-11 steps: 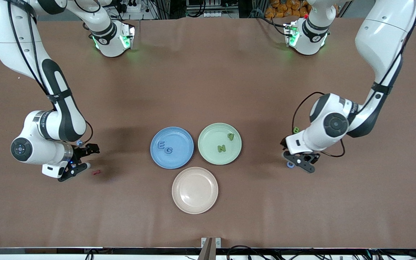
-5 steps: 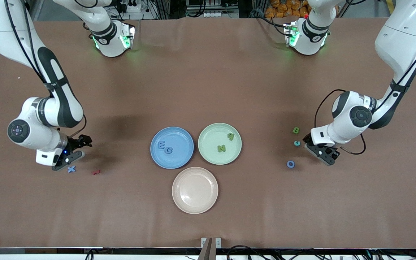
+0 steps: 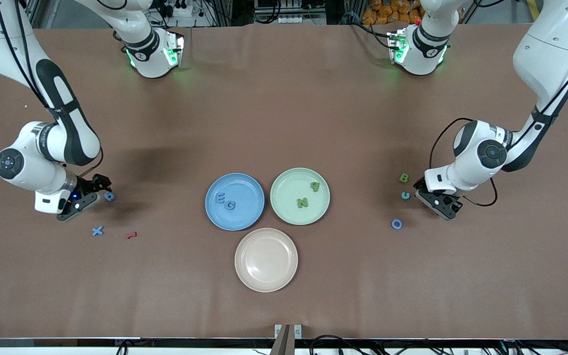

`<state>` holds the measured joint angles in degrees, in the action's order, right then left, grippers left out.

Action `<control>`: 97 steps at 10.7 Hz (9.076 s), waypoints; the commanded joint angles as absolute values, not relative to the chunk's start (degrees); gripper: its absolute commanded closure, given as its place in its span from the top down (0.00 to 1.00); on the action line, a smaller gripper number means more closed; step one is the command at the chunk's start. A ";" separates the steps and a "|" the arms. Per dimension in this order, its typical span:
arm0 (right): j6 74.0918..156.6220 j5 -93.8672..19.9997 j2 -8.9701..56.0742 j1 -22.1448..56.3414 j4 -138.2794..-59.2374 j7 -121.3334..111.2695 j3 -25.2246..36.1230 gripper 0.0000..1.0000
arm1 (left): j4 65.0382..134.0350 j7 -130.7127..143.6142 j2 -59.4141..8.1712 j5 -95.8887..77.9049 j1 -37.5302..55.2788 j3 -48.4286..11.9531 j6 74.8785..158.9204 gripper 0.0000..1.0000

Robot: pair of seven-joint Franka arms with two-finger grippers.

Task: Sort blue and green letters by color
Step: 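Grasp the green u with the left gripper while the right gripper grasps the blue g, then drop the u on the green plate while the right gripper drops the g, then grasp the green B with the left gripper while the right gripper grasps the blue x, then drop the B on the green plate while the right gripper drops the x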

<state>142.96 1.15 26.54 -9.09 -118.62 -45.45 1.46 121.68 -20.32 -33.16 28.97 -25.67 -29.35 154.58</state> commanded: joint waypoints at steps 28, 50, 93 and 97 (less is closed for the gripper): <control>129.21 -0.25 28.30 13.51 -103.37 -7.78 0.09 0.00 | 99.42 28.44 -38.04 23.55 -0.38 -39.82 132.10 0.04; 127.62 -1.33 37.79 6.52 -90.45 -19.75 0.62 1.00 | 116.34 8.35 -27.43 28.13 -13.78 -30.67 129.96 0.95; 111.63 -2.37 42.28 5.70 -80.68 10.74 -7.28 0.00 | 108.65 15.38 -31.28 22.34 -14.87 -43.51 132.80 0.00; 110.21 -2.37 42.54 6.59 -80.68 35.37 -17.91 0.00 | 101.09 27.03 -36.90 22.23 -3.90 -42.46 132.98 0.00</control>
